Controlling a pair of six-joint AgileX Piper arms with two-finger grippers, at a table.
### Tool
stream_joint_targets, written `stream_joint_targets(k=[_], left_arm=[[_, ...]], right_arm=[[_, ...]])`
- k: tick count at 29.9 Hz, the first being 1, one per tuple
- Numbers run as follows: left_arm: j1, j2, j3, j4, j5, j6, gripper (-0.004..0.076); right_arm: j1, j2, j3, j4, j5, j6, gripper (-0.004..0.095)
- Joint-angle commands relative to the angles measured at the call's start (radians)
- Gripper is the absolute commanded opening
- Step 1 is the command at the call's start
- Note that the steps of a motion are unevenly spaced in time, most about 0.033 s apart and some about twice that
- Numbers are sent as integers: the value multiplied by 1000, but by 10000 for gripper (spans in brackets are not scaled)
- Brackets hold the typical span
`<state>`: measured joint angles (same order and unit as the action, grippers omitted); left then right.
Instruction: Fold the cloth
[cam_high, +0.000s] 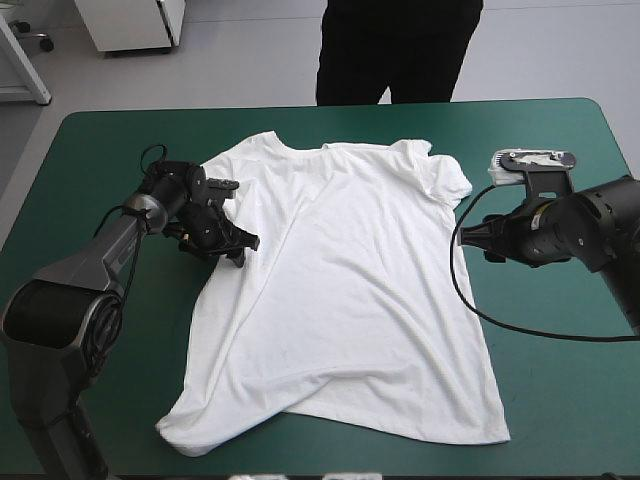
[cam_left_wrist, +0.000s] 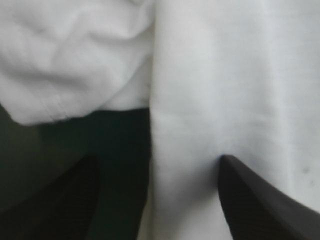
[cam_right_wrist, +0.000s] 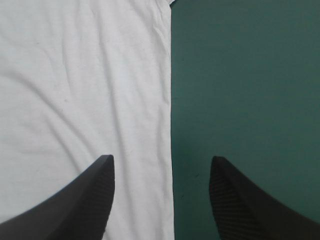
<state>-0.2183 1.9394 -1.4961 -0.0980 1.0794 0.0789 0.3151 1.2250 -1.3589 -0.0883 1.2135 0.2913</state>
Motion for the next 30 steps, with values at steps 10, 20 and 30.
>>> stream_joint_targets(k=[10, 20, 30], left_arm=[[0, -8, -20, -87, 16, 55, -3], [0, -8, -20, -97, 27, 80, -9], [0, -8, -20, -97, 39, 80, -9]], right_arm=[[-9, 2, -35, 6, -36, -27, 540], [-8, 140, -107, 2, -16, -80, 541], [-56, 400, -315, 39, 35, -86, 541]])
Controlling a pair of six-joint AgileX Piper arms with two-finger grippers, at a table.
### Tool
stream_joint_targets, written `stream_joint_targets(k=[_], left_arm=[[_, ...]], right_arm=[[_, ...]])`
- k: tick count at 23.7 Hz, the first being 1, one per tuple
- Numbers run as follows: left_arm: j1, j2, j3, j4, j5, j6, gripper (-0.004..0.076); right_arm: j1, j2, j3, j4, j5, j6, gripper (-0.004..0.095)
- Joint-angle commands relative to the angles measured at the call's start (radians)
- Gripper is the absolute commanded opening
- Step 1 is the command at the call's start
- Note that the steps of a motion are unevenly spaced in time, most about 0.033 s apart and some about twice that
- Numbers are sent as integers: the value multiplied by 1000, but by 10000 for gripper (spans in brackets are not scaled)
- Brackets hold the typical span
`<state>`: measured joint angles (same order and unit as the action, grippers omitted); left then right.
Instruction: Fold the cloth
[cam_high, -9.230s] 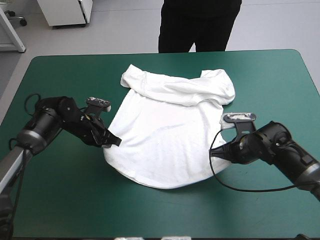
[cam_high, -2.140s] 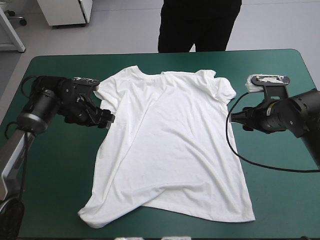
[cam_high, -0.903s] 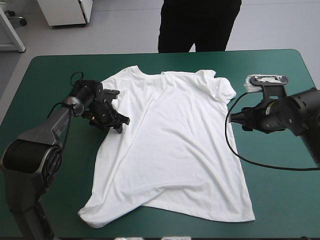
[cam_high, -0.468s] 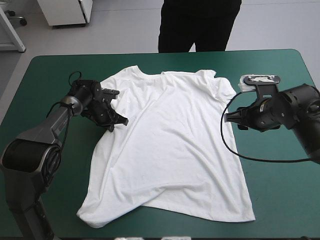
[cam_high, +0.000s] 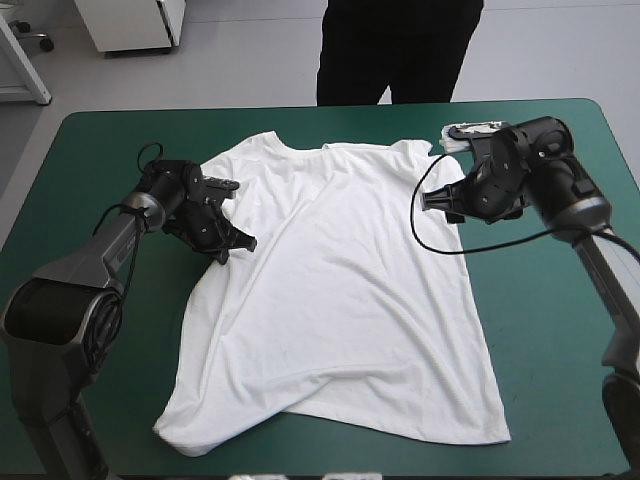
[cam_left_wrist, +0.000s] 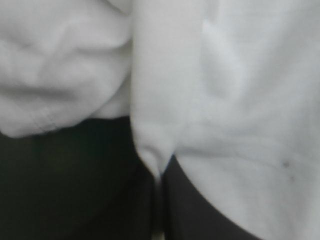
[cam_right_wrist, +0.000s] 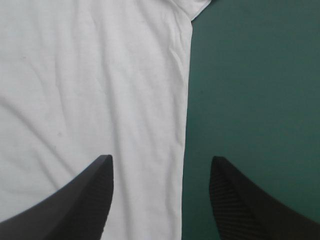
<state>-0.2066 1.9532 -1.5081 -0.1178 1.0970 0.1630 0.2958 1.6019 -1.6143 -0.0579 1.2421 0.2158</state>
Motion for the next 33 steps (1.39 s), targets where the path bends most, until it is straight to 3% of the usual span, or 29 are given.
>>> stream_joint_targets(k=[1, 21, 29, 31, 33], left_arm=[[-12, -22, -8, -78, 21, -4, -9], [-12, -22, -8, -77, 26, -1, -9], [-12, -22, -8, -77, 26, 10, -9], [-12, -22, -8, -77, 27, 10, -9], [-12, -22, -8, -79, 29, 10, -9]], right_arm=[[-53, 47, -67, 23, 7, -18, 541], [-88, 356, -129, 65, -121, -104, 540], [-88, 487, -182, 117, -91, -104, 539], [-88, 505, -182, 138, -64, -104, 470], [-88, 507, -182, 154, -50, -127, 293]])
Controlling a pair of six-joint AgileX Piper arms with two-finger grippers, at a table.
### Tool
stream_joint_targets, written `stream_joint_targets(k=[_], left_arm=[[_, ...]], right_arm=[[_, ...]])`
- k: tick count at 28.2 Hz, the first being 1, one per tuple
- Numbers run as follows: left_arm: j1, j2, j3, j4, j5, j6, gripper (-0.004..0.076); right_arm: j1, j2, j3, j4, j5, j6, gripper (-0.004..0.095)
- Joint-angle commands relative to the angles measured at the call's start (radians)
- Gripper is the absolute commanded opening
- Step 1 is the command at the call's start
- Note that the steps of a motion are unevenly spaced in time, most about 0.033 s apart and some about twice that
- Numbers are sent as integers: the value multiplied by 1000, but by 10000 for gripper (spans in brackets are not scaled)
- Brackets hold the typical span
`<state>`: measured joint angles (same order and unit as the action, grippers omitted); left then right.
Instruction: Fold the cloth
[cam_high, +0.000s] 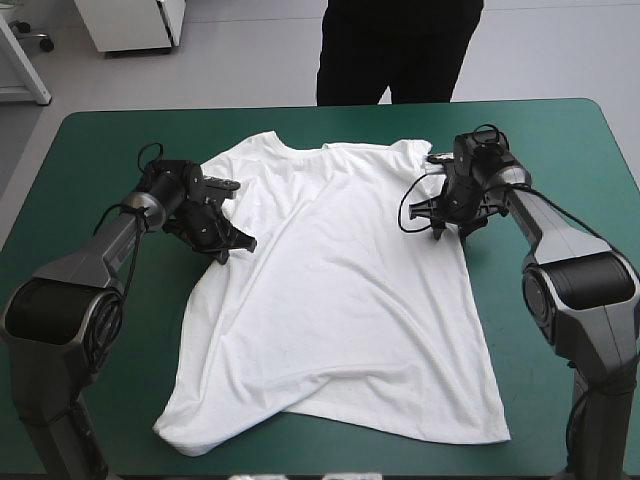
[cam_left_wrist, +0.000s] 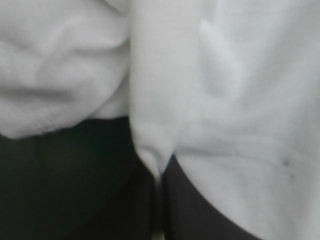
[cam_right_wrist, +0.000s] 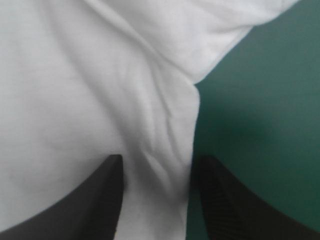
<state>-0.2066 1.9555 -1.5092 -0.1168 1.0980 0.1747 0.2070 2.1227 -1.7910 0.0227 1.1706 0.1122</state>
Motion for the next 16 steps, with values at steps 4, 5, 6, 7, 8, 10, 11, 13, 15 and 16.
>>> stream_joint_targets(k=[4, 5, 6, 7, 8, 10, 11, 13, 15, 16], left_arm=[[-12, -24, -7, -87, 29, -2, -9], [-12, -24, -7, -87, 29, -2, -9], [-12, -24, -7, -91, 29, 0, -9], [-12, -24, -7, -93, 33, 3, -9], [-12, -24, -9, -93, 37, 3, -9], [-12, -24, -18, -93, 52, 3, -9], [-12, -29, -26, -93, 61, 3, -9], [-12, -39, -54, -80, 89, 3, -9], [-12, -56, -99, -62, 117, 3, -9], [-12, -65, -120, -60, 126, 3, -9]], right_arm=[[2, -13, -7, 84, 55, -51, -15], [4, -13, -7, 84, 63, -62, -15], [4, -16, -7, 84, 65, -62, -17], [4, -20, -7, 84, 65, -62, -17], [4, -29, -7, 84, 65, -62, -17], [4, -52, -8, 76, 63, -62, -17], [4, -66, -10, 73, 63, -62, -17], [2, -109, -10, 56, 63, -62, -17], [2, -161, -10, 30, 63, -62, -17], [2, -189, -10, 20, 63, -62, -17]])
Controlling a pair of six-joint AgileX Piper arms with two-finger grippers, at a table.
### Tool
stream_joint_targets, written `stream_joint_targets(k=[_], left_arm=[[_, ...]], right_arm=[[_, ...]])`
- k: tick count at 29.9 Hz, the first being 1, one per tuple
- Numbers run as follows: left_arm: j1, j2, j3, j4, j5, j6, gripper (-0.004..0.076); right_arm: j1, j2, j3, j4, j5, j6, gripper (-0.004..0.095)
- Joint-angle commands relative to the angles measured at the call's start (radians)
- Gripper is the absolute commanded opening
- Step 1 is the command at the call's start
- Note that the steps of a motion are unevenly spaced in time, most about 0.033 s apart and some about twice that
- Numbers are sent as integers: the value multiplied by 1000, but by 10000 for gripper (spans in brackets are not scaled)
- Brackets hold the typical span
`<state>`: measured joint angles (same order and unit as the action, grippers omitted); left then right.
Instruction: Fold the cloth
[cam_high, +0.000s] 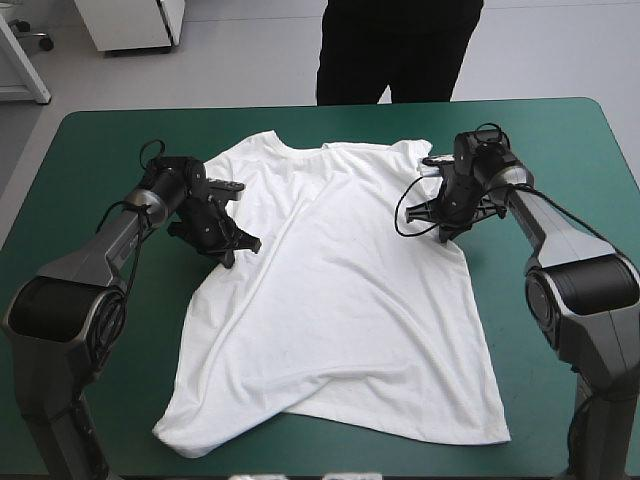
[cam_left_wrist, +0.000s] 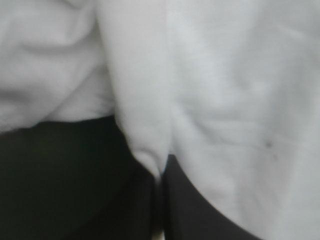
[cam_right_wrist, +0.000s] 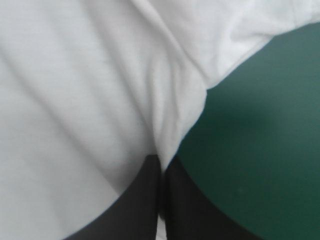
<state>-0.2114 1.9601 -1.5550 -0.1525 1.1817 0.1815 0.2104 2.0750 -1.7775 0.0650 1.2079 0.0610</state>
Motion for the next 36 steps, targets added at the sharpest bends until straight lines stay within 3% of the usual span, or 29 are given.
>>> stream_joint_targets(k=[1, 15, 27, 36], left_arm=[[-7, -81, -104, -21, 54, -4, -9], [-7, -285, -443, 58, 107, -13, -9], [-7, -475, -552, 70, 88, -13, -9], [-7, -518, -570, 70, 39, -13, -9]], right_arm=[[-1, -170, -23, -30, 25, -10, -17], [-1, -494, -112, -112, 8, -10, -17], [-1, -593, -378, -109, 38, -10, -17], [-1, -619, -401, -109, 37, -10, -17]])
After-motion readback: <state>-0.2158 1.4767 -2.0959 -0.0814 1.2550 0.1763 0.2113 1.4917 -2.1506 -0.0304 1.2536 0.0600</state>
